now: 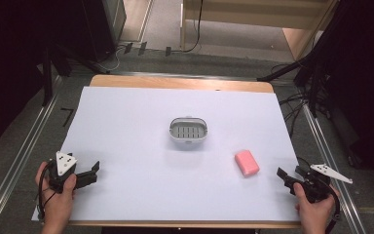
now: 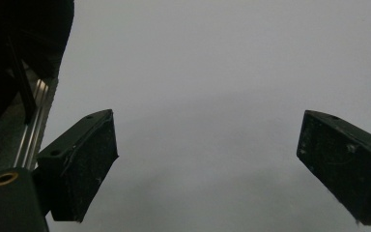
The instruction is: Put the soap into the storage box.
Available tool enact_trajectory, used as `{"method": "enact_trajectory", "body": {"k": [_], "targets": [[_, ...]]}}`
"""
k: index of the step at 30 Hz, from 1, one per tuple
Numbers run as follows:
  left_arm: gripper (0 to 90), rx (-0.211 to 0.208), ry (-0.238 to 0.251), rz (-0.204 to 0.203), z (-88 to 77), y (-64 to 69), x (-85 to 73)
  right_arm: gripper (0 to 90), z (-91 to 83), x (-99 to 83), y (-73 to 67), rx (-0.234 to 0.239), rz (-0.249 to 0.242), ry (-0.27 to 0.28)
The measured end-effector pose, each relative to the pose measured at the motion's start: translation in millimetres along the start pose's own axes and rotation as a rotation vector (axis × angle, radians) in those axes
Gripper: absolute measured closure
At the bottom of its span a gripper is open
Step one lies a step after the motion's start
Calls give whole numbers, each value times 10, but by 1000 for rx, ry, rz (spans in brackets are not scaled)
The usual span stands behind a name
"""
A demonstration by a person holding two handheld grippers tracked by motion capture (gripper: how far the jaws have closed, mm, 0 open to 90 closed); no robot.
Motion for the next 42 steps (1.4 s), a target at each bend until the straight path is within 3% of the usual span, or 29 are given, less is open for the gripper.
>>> {"method": "enact_trajectory", "body": {"k": [4, 8, 13, 14, 17, 18, 19, 21, 23, 24, 33, 36, 37, 39, 42], "targets": [[76, 4, 0, 22, 2, 21, -1, 257, -19, 2, -8, -22, -2, 19], [77, -4, -1, 29, 1, 25, -1, 343, -29, 16, 5, -30, 2, 2], [77, -5, -7, 20, 9, 20, 0, 363, -74, 115, -55, -34, -67, 9], [77, -5, -10, 22, 11, 20, 0, 379, -67, 133, -65, -66, -90, -25], [77, -2, -15, 20, 17, 20, 1, 372, -61, 137, -119, -65, -153, -85], [77, -2, -15, 20, 17, 20, 1, 372, -61, 137, -119, -65, -153, -85], [77, 0, -19, 19, 22, 19, 1, 369, -68, 137, -154, -72, -195, -113], [77, 1, -23, 19, 23, 19, 2, 358, -73, 138, -167, -72, -202, -123], [77, 3, -22, 20, 22, 20, 1, 284, -77, 145, -200, -73, -210, -160], [77, 2, -17, 21, 18, 20, 1, 278, -78, 156, -227, -73, -229, -190], [77, 4, -20, 24, 20, 21, 1, 208, -95, 251, -353, -41, -292, -263], [76, 2, -19, 25, 19, 22, 1, 154, -65, 277, -375, -32, -316, -328], [77, 1, -16, 24, 19, 22, 1, 127, -29, 284, -393, -24, -327, -391], [77, 0, -16, 24, 19, 21, 1, 127, -18, 288, -396, -30, -332, -404], [77, 0, -17, 24, 20, 20, 1, 108, 12, 328, -453, -36, -343, -466]]}}
Point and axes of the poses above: each handheld gripper's, and its own axes: z roughly forward along the jaws, x roughly out of its top, y roughly to its right, the point moved 3 cm from there along z, roughly forward along the jaws, and after that the axes turned 15 degrees about -x, right-handed, at the moved point
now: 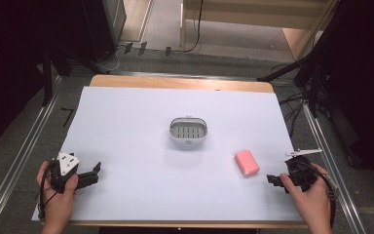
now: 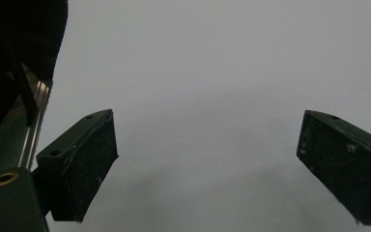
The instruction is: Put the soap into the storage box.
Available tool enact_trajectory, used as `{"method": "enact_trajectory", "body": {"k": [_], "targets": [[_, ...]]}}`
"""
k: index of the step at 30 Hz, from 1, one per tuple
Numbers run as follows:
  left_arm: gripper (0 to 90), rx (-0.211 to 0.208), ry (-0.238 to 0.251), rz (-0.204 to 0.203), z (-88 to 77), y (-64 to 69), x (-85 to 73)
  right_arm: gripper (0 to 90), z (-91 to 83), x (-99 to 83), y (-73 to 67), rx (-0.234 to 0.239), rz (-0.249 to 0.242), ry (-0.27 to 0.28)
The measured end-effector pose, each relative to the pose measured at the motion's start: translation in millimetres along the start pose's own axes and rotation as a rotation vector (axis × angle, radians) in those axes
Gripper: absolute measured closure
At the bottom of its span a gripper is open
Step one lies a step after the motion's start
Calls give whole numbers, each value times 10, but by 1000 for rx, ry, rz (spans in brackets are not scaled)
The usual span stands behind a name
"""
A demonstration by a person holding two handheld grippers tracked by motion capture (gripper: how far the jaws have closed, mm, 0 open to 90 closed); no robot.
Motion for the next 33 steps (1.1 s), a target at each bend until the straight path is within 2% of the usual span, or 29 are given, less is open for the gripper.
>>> {"method": "enact_trajectory", "body": {"k": [6, 7, 12, 25, 33], "targets": [[77, 0, -5, 3, 0, 2, 1, 98, -12, 107, -83, 5, -5, -62], [77, 0, -3, 2, 0, 4, 0, 98, -5, 154, -135, -1, -23, -82], [77, -4, -3, 0, 2, 3, 0, 98, 9, 230, -231, 9, -41, -102], [77, -7, -8, 4, 3, 4, 1, 99, -59, 381, -412, 35, -18, -91], [77, -7, -5, 3, 4, 5, 1, 112, -19, 481, -535, 24, -20, -87]]}}
Point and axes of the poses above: each handheld gripper's, and its own axes: z roughly forward along the jaws, x roughly out of its top, y roughly to its right, the point moved 3 cm from there along z, roughly forward along the jaws, and after that the axes turned 15 degrees about -x, right-handed, at the moved point
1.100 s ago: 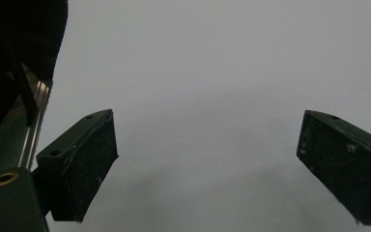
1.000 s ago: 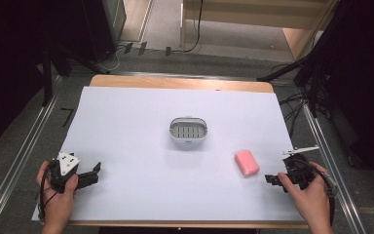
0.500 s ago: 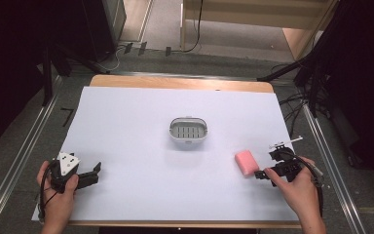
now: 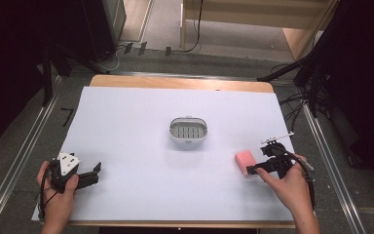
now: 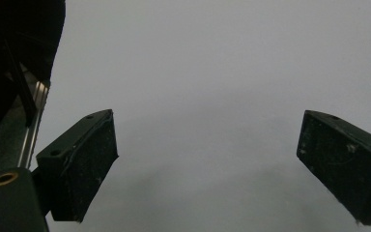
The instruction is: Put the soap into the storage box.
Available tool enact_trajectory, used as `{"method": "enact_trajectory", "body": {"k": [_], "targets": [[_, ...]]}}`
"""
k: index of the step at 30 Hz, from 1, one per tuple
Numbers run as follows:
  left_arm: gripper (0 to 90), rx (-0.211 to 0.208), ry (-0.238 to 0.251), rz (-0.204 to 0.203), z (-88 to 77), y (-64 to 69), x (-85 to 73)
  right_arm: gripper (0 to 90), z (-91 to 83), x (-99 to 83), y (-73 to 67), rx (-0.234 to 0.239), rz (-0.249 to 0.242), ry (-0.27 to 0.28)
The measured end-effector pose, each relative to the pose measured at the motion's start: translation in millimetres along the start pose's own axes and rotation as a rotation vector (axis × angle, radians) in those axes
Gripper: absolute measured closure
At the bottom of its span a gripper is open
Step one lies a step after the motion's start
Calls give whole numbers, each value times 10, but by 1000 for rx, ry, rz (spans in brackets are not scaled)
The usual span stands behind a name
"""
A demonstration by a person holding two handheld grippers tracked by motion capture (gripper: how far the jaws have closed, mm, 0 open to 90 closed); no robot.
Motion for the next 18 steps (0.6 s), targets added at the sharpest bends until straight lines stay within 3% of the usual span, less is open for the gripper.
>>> {"method": "enact_trajectory", "body": {"k": [6, 18], "targets": [[76, -1, -2, 1, 0, -2, 0, 136, 11, 62, -55, 8, 8, -3], [77, -2, -1, 0, 1, -1, 0, 273, 66, 187, -196, 21, -45, -19]]}}
Point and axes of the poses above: each handheld gripper's, and its own axes: z roughly forward along the jaws, x roughly out of its top, y roughly to its right, the point moved 3 cm from there along z, roughly forward along the jaws, and after that the axes turned 15 degrees about -x, right-handed, at the moved point
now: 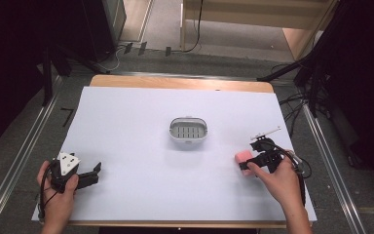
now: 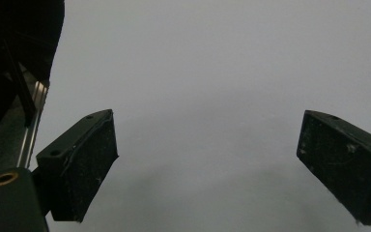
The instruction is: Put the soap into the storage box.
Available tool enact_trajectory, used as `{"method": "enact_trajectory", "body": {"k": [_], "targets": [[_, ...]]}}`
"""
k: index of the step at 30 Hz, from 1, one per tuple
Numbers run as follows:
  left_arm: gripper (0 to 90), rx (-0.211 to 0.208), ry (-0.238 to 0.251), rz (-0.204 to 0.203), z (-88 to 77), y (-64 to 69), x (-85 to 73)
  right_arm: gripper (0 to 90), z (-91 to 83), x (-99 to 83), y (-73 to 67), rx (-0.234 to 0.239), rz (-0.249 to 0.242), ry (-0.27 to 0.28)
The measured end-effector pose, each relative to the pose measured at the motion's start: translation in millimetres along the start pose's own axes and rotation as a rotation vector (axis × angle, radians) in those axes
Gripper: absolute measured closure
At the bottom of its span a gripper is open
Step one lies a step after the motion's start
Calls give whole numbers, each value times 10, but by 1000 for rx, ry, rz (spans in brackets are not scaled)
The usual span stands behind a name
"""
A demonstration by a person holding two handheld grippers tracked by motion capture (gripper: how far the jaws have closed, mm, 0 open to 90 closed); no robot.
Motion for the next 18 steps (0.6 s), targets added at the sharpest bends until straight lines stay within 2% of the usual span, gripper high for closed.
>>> {"method": "enact_trajectory", "body": {"k": [6, 11, 18], "targets": [[77, -1, -1, 0, 0, 0, 0, 296, 48, 35, -44, 3, 0, -12], [77, -1, -1, 0, 0, -1, 0, 325, 89, 52, -67, -24, -2, -36], [77, -1, -1, 1, 0, -1, 0, 330, 131, 58, -83, -34, -5, -47]]}}
Point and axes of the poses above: each handheld gripper's, and its own axes: z roughly forward along the jaws, x roughly out of its top, y roughly to its right, the point moved 3 cm from there along z, roughly forward along the jaws, and after that the axes turned 15 degrees about -x, right-handed, at the moved point
